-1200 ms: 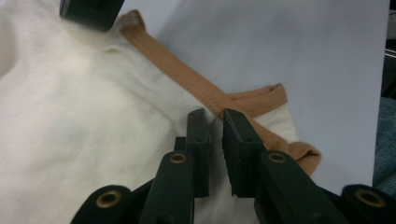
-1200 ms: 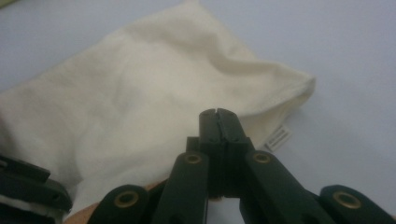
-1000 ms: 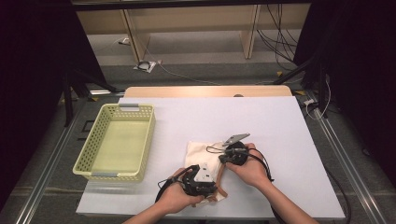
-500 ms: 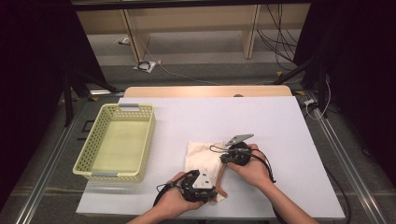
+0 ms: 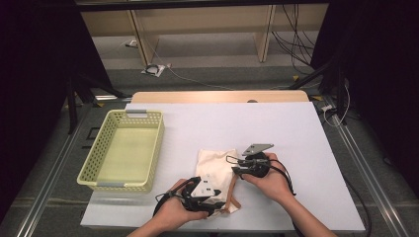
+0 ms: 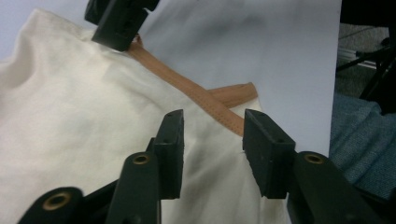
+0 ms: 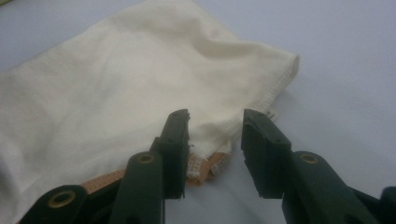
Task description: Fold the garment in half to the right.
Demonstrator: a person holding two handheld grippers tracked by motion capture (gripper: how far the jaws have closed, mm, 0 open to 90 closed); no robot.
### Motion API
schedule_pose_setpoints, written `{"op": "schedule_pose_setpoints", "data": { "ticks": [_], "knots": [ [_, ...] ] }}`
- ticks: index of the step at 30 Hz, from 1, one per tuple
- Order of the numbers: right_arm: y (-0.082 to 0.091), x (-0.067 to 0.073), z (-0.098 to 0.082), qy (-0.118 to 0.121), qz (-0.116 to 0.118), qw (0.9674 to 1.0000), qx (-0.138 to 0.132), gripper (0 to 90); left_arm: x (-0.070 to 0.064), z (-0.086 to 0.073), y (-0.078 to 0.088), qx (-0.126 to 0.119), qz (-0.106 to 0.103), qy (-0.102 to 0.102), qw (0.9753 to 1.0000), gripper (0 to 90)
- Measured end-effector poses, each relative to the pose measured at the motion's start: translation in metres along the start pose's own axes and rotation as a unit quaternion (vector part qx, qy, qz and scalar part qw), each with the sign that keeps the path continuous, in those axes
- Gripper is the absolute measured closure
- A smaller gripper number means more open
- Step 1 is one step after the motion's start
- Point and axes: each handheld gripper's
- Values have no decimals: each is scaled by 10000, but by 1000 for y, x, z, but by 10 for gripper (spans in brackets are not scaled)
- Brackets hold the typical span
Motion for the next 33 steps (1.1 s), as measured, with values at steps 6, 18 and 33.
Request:
{"op": "schedule_pose_setpoints", "data": {
  "ticks": [6, 18, 33],
  "knots": [
    [14, 4, -3, 158, 62, 9992, -372, 541, 13, -1, 7, -120, 199, 359, 9991, 380],
    [29, 17, -23, 216, 123, 9974, -684, 430, 39, -10, 13, -108, 913, 967, 9911, 113],
    [57, 25, -56, 56, 14, 9960, -890, 294, 51, -17, 14, -272, 1068, 1220, 9864, 0]
  ]
}}
Point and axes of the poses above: each handheld gripper's, and its own axes: y roughly backward along the jaws, z roughly out of its top, x roughly to its left, and after that the axes turned 14 degrees about z, right-handed
